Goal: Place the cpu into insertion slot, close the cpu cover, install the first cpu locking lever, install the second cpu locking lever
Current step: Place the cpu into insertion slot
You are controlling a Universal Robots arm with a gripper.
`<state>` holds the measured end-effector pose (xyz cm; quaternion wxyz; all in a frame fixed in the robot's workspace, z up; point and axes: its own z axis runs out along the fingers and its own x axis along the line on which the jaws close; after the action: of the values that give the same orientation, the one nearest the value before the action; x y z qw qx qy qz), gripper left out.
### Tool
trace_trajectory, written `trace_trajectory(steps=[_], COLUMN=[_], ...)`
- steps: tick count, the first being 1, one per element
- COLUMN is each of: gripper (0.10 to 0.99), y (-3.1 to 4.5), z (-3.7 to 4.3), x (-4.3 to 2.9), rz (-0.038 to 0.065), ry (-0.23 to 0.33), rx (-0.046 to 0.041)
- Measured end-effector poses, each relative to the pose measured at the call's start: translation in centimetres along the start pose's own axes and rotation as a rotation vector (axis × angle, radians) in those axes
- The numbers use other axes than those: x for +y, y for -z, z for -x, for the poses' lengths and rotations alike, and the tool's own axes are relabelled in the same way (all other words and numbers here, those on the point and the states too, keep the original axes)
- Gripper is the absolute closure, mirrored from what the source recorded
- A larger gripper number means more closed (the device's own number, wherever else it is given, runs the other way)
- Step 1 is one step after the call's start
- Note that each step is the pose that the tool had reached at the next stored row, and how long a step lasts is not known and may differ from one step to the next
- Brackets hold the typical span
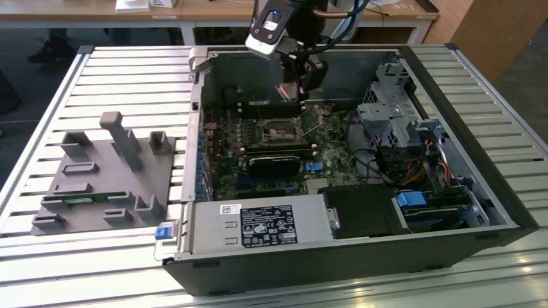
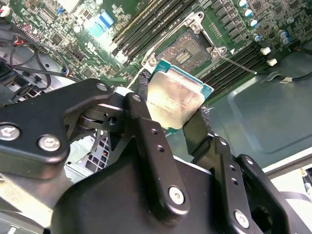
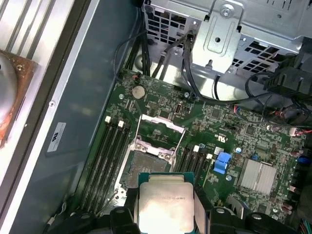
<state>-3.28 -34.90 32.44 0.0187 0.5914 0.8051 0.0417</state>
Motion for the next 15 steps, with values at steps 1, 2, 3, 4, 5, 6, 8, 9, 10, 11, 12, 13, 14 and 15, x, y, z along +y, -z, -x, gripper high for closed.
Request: trace_trajectory(steps=[1,2,3,4,5,6,8,9,10,11,12,13,14,15], gripper=[0.549,0.549,0.549,0.549,0.549,0.549,0.549,0.549,0.549,0.549,0.549,0.549,0.549,0.549], y=[-0.04,-0.08,-0.15,-0.22,-0.31,-0.40,-0.59,-0.70,-0.81,-0.92,-0.99,-1.06,-1.13,-1.18], z=[-0.01,-0.01,-0.02,-0.02,-0.02,-0.02,-0.01,-0.01,-0.01,-0.01,-0.01,-0.01,-0.01,-0.01], x=[-0.03,-0.06,-0.08,-0.10,-0.11,-0.12,-0.14,-0.15,-0.16,-0.17,-0.18,-0.18,-0.19,-0.19], rz=[0.000,0.000,0.000,0.000,0.000,0.000,0.000,0.000,0.000,0.000,-0.001,-0.002,-0.003,-0.004], ry=[-0.007,-0.015,-0.024,-0.034,-0.045,-0.056,-0.079,-0.089,-0.098,-0.108,-0.116,-0.121,-0.126,-0.131], rx=[-0.0007,-0.0016,-0.0027,-0.0042,-0.0057,-0.0076,-0.0111,-0.0130,-0.0147,-0.0177,-0.0213,-0.0249,-0.0296,-0.0350])
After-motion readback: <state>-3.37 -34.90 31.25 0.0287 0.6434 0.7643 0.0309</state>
